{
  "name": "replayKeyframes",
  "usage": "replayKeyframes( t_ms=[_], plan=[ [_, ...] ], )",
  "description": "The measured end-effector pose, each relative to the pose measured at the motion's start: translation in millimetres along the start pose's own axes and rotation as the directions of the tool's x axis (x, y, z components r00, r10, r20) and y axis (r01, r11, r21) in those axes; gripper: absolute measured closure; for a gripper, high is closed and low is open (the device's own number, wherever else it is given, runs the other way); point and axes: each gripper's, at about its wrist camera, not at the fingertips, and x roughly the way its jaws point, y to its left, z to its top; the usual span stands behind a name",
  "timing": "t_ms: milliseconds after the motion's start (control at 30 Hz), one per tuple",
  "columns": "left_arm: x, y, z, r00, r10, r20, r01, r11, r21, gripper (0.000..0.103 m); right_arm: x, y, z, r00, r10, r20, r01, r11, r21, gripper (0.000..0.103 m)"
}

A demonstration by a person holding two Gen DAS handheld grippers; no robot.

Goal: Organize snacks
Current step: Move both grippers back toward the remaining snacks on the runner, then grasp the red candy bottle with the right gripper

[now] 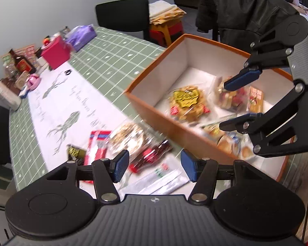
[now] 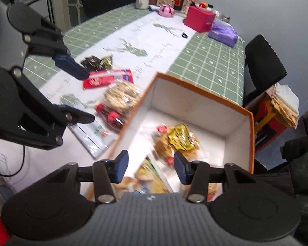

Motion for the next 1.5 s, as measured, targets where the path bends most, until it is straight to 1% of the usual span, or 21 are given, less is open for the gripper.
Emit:
replayKeyframes(
  t_ms=[33, 133, 233, 367, 500, 567, 633, 700, 733, 767, 833, 933, 1033, 1067, 1133, 1167, 1267, 1400, 1433, 1500],
  plan=[
    [-3.5, 5.9, -5.7, 1.0, 0.005, 0.003, -0.005, 1.0, -0.012, 0.029, -0.8, 6.3, 3.0, 1.0, 0.011, 0.009, -0.01, 1.0, -0.005, 0.049],
    [-10.0, 22.3, -21.3, 1.0, 0.004, -0.004, -0.004, 0.999, -0.048, 0.026, -0.3, 27.6, 12.4, 0.999, 0.035, 0.019, -0.034, 0.999, -0.037, 0.048],
    [-12.6, 35.4, -39.0, 1.0, -0.012, -0.014, 0.011, 0.997, -0.074, 0.025, 8.5, 50.1, 20.4, 0.998, 0.059, 0.009, -0.058, 0.995, -0.087, 0.044],
    [-9.0, 43.6, -65.1, 0.999, -0.03, -0.023, 0.028, 0.997, -0.077, 0.025, 30.4, 75.2, 27.0, 0.998, 0.06, -0.031, -0.065, 0.983, -0.171, 0.045],
    [5.2, 51.5, -84.9, 0.998, -0.044, -0.04, 0.041, 0.995, -0.088, 0.025, 54.1, 92.0, 31.7, 0.996, 0.047, -0.07, -0.062, 0.97, -0.234, 0.045],
    [13.1, 55.4, -91.5, 0.997, -0.066, -0.04, 0.062, 0.994, -0.088, 0.025, 65.7, 96.1, 34.1, 0.993, 0.061, -0.099, -0.084, 0.964, -0.251, 0.045],
    [20.7, 57.1, -99.1, 0.996, -0.088, -0.03, 0.086, 0.993, -0.076, 0.025, 77.7, 100.9, 36.1, 0.99, 0.061, -0.126, -0.094, 0.957, -0.276, 0.045],
    [29.6, 54.7, -103.5, 0.994, -0.105, -0.018, 0.104, 0.994, -0.039, 0.025, 90.3, 103.8, 39.3, 0.988, 0.039, -0.149, -0.082, 0.952, -0.296, 0.045],
    [34.2, 52.7, -105.5, 0.994, -0.113, -0.012, 0.112, 0.994, -0.011, 0.025, 95.7, 103.9, 40.5, 0.986, 0.036, -0.164, -0.085, 0.949, -0.302, 0.048],
    [40.7, 49.8, -107.2, 0.993, -0.118, -0.012, 0.119, 0.993, 0.019, 0.025, 101.9, 104.0, 41.8, 0.982, 0.04, -0.183, -0.096, 0.946, -0.308, 0.057],
    [52.4, 46.9, -108.4, 0.992, -0.125, -0.017, 0.126, 0.99, 0.06, 0.025, 112.0, 103.2, 42.8, 0.976, 0.031, -0.215, -0.101, 0.941, -0.323, 0.064],
    [68.8, 44.9, -108.4, 0.991, -0.137, -0.015, 0.137, 0.985, 0.1, 0.025, 125.9, 101.1, 45.8, 0.969, 0.025, -0.245, -0.108, 0.936, -0.334, 0.064],
    [81.3, 45.3, -105.4, 0.989, -0.146, 0.005, 0.144, 0.984, 0.109, 0.025, 134.3, 97.3, 48.4, 0.966, 0.026, -0.257, -0.113, 0.937, -0.331, 0.065],
    [85.9, 44.8, -103.9, 0.989, -0.144, 0.014, 0.142, 0.984, 0.111, 0.025, 136.4, 96.2, 49.2, 0.965, 0.025, -0.262, -0.115, 0.936, -0.332, 0.064],
    [95.1, 40.6, -101.9, 0.993, -0.119, 0.018, 0.116, 0.986, 0.119, 0.025, 139.3, 94.2, 49.8, 0.964, 0.013, -0.266, -0.105, 0.935, -0.338, 0.064],
    [99.5, 38.5, -100.6, 0.993, -0.114, 0.021, 0.111, 0.986, 0.122, 0.025, 139.7, 93.0, 49.7, 0.963, 0.013, -0.268, -0.107, 0.935, -0.339, 0.062],
    [107.3, 35.5, -97.4, 0.988, -0.155, 0.026, 0.15, 0.982, 0.118, 0.025, 139.8, 88.2, 49.6, 0.962, 0.03, -0.27, -0.123, 0.934, -0.337, 0.058],
    [116.5, 36.2, -92.5, 0.979, -0.205, 0.021, 0.203, 0.976, 0.078, 0.022, 143.2, 86.0, 50.0, 0.959, 0.036, -0.279, -0.137, 0.927, -0.35, 0.058],
    [118.2, 36.7, -92.1, 0.977, -0.212, 0.022, 0.21, 0.975, 0.067, 0.02, 144.3, 86.3, 50.2, 0.959, 0.034, -0.282, -0.137, 0.925, -0.354, 0.058],
    [120.8, 36.0, -92.4, 0.977, -0.213, 0.024, 0.211, 0.976, 0.057, 0.018, 147.5, 86.4, 50.8, 0.958, 0.03, -0.285, -0.135, 0.924, -0.359, 0.058]
  ],
)
